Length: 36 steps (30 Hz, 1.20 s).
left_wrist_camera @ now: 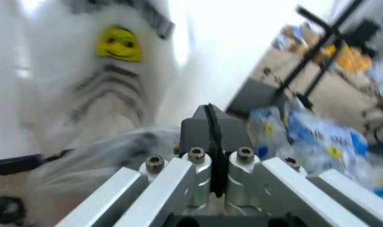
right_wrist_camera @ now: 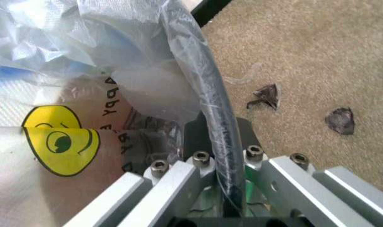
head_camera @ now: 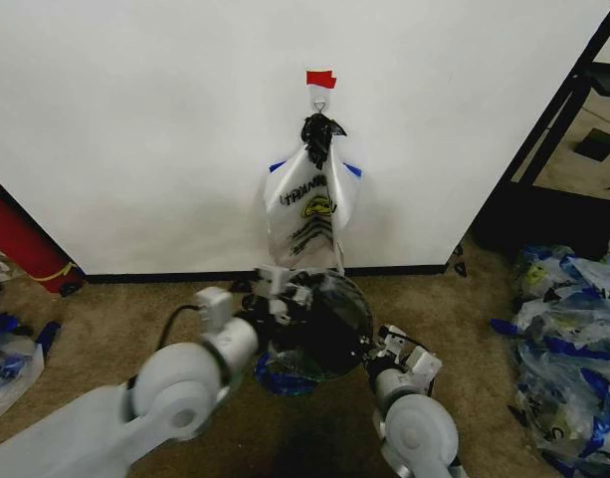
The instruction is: Pick up the garbage bag from the wall and place it over the trash bin.
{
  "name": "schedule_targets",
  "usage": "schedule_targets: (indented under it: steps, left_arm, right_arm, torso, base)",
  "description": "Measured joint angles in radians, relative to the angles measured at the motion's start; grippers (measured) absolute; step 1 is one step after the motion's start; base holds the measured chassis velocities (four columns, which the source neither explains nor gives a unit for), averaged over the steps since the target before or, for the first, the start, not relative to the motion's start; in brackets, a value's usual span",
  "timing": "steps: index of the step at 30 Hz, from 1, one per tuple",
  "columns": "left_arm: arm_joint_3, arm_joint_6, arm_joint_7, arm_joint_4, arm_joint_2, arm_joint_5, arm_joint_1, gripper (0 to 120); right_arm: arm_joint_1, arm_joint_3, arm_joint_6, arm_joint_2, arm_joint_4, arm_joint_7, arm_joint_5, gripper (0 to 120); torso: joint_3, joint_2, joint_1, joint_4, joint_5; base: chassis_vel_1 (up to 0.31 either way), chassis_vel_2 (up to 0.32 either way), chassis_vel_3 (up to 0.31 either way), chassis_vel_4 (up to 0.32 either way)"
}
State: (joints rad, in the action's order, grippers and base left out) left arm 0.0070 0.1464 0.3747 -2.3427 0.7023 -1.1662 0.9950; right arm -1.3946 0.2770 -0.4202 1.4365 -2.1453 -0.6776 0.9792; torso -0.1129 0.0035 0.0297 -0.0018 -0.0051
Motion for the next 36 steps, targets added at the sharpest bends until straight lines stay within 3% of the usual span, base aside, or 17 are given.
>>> schedule_targets:
  steps: [3, 7, 11, 14, 17, 21, 22, 27, 29, 34, 35, 36]
  left_arm:
    - [-0.080, -0.033, -0.018, 0.001, 0.026, 0.019, 0.092, 3]
    - [-0.180, -0.135, -0.056, 0.043, 0.070, 0.123, 0.305, 19]
    - [-0.210, -0.233, -0.127, 0.113, 0.089, 0.170, 0.422, 31]
    - [-0.217, -0.326, -0.230, 0.214, 0.096, 0.190, 0.495, 43]
    - [-0.212, -0.376, -0.302, 0.315, 0.097, 0.206, 0.499, 56]
    - [-0.205, -0.402, -0.334, 0.357, 0.095, 0.234, 0.491, 64]
    - [-0.202, -0.415, -0.349, 0.374, 0.093, 0.252, 0.488, 70]
    - [-0.197, -0.563, -0.524, 0.493, 0.053, 0.360, 0.484, 92]
    - [-0.200, -0.572, -0.541, 0.498, 0.050, 0.360, 0.484, 94]
    - [-0.227, -0.636, -0.687, 0.527, 0.017, 0.357, 0.483, 97]
    - [-0.237, -0.673, -0.770, 0.540, 0.004, 0.378, 0.474, 97]
    - [-0.237, -0.673, -0.770, 0.540, 0.004, 0.378, 0.474, 97]
  right_arm:
    - [-0.001, 0.012, -0.013, -0.004, -0.013, -0.017, 0.030, 0]
    - [-0.002, 0.026, -0.027, -0.017, -0.024, -0.038, 0.061, 0]
    - [0.004, 0.036, -0.029, -0.022, -0.023, -0.045, 0.071, 0]
    - [0.011, 0.042, -0.033, -0.028, -0.018, -0.052, 0.082, 0]
    - [0.022, 0.044, -0.040, -0.037, -0.013, -0.059, 0.096, 0]
    - [0.026, 0.045, -0.046, -0.041, -0.012, -0.064, 0.101, 0]
    - [0.028, 0.046, -0.049, -0.044, -0.011, -0.067, 0.104, 0]
    - [0.040, 0.054, -0.065, -0.069, -0.001, -0.076, 0.118, 0]
    - [0.042, 0.054, -0.066, -0.071, 0.001, -0.077, 0.120, 0]
    - [0.055, 0.055, -0.070, -0.084, 0.009, -0.077, 0.134, 0]
    - [0.069, 0.055, -0.072, -0.089, 0.010, -0.078, 0.151, 0]
    - [0.069, 0.055, -0.072, -0.089, 0.010, -0.078, 0.151, 0]
  torso:
    - [0.000, 0.000, 0.000, 0.0003, -0.0002]
    - [0.000, 0.000, 0.000, 0.0005, -0.0001]
    - [0.000, 0.000, 0.000, 0.0009, -0.0001]
    - [0.000, 0.000, 0.000, 0.0007, -0.0002]
    - [0.000, 0.000, 0.000, 0.0005, -0.0001]
    - [0.000, 0.000, 0.000, 0.0004, -0.0003]
    - [0.000, 0.000, 0.000, 0.0003, -0.0003]
    - [0.000, 0.000, 0.000, 0.0005, -0.0001]
    - [0.000, 0.000, 0.000, 0.0005, -0.0002]
    - [0.000, 0.000, 0.000, 0.0005, 0.0001]
    - [0.000, 0.000, 0.000, 0.0005, 0.0000]
    - [0.000, 0.000, 0.000, 0.0005, 0.0000]
  base:
    - [0.000, 0.000, 0.000, 0.000]
    - [0.000, 0.000, 0.000, 0.000]
    - [0.000, 0.000, 0.000, 0.000]
    - [0.000, 0.000, 0.000, 0.000]
    - [0.000, 0.000, 0.000, 0.000]
    - [0.000, 0.000, 0.000, 0.000]
    - [0.000, 0.000, 0.000, 0.000]
    - [0.000, 0.000, 0.000, 0.000]
    - [0.000, 0.000, 0.000, 0.000]
    - [0.000, 0.000, 0.000, 0.000]
    - [0.000, 0.000, 0.000, 0.000]
    - [0.000, 0.000, 0.000, 0.000]
